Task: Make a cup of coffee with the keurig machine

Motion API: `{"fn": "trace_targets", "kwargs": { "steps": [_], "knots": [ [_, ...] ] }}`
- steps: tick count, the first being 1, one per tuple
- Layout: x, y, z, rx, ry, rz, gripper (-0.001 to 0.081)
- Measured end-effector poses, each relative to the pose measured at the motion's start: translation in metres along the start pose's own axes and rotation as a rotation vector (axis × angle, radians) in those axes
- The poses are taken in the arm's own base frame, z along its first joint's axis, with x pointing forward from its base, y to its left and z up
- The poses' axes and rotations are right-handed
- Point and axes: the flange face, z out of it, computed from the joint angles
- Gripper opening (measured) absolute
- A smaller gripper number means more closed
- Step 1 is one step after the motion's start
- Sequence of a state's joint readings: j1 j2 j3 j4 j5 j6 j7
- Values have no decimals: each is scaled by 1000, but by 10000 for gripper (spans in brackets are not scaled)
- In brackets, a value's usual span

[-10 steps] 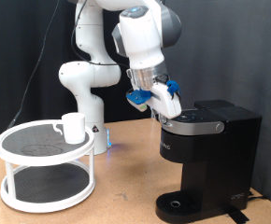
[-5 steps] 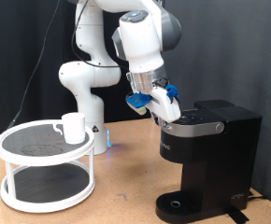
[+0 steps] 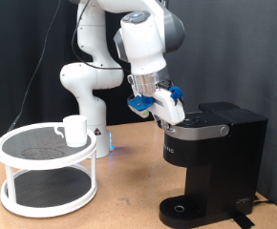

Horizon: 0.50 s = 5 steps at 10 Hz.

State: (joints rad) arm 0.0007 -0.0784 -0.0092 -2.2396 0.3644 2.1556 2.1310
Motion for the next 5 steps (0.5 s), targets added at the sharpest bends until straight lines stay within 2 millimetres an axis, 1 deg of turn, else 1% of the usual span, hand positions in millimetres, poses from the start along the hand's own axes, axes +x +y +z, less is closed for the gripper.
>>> {"fn": "trace_targets", "kwargs": {
  "steps": [3, 5],
  "knots": [
    [13, -6, 0, -30, -88, 32, 0],
    [17, -8, -10, -48, -184, 36, 0]
  ]
}}
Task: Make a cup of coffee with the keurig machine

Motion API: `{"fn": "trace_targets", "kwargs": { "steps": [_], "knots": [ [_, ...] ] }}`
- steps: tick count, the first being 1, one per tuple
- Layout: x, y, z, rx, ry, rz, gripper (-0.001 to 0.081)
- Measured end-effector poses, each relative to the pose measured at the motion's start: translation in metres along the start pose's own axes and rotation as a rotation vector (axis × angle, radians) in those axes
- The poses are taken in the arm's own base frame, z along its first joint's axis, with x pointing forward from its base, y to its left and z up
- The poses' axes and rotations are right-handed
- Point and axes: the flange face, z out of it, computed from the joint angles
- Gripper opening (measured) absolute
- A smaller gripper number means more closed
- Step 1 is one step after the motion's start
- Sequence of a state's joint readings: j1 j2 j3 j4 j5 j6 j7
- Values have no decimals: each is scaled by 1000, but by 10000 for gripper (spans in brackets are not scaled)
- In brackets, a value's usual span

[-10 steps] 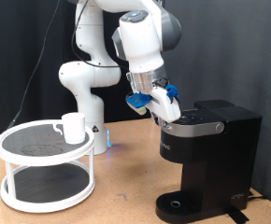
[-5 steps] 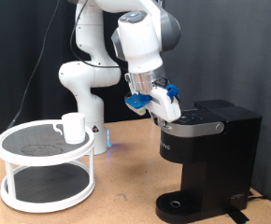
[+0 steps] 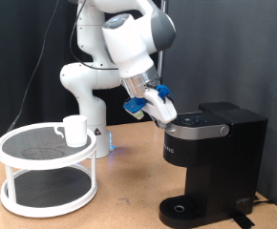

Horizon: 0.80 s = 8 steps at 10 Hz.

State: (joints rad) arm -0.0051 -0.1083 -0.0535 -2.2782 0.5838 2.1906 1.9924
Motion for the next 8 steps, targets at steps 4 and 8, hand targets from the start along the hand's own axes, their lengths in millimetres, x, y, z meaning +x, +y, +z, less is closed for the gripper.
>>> {"fn": "trace_targets", "kwargs": {
  "steps": [4, 8],
  "knots": [
    [-2, 10, -31, -92, -63, -40, 0],
    [19, 17, -23, -111, -136, -35, 0]
  ]
}}
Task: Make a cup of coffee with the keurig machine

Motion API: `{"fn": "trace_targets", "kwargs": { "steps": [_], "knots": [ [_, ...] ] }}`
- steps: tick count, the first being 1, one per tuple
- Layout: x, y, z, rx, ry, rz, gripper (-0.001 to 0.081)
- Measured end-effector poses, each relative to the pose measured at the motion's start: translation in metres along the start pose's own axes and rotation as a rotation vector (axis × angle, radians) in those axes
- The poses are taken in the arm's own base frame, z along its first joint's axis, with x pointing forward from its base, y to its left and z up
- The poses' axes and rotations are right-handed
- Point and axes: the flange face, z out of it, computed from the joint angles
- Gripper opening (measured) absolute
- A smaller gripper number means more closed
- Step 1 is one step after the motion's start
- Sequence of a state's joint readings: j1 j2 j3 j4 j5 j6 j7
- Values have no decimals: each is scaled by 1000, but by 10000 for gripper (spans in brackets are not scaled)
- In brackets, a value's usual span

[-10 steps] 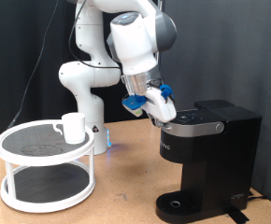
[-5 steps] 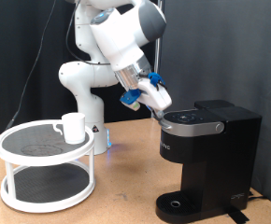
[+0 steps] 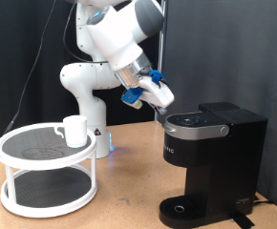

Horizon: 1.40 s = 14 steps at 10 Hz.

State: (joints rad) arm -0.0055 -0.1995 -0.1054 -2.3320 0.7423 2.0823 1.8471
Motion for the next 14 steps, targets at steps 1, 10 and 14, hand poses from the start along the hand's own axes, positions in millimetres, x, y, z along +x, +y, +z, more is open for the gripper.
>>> {"fn": "trace_targets", "kwargs": {
  "steps": [1, 10, 14],
  "knots": [
    [10, 6, -3, -9, -32, 22, 0],
    [85, 44, -46, -108, -69, 8, 0],
    [101, 57, -66, -216, -105, 198, 0]
  ]
}}
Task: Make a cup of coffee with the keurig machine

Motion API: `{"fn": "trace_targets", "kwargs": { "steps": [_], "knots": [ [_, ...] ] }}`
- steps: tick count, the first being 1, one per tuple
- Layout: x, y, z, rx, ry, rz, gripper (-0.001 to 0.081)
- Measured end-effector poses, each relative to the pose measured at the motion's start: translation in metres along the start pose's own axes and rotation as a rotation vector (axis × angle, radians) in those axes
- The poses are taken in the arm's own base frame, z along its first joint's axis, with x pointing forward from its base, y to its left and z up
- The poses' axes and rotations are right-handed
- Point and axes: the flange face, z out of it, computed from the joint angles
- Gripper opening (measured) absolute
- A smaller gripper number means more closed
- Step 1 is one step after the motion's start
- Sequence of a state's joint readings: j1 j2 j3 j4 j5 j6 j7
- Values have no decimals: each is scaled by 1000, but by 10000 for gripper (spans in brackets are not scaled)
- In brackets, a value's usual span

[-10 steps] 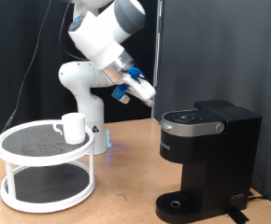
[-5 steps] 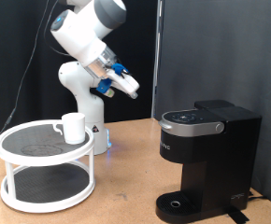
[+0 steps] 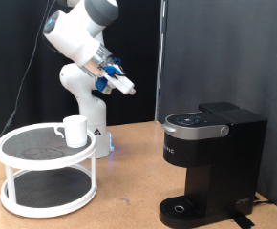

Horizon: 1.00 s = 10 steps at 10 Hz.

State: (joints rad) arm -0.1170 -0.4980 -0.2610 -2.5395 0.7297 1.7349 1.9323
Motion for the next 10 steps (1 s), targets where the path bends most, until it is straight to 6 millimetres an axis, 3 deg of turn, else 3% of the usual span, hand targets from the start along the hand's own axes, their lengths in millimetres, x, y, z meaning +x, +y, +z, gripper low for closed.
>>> {"fn": "trace_targets", "kwargs": {
  "steps": [6, 8, 10],
  "knots": [
    [60, 16, -61, 66, 79, 36, 0],
    [81, 18, -80, 68, 33, 30, 0],
    [90, 22, -84, 67, -1, 22, 0]
  ]
}}
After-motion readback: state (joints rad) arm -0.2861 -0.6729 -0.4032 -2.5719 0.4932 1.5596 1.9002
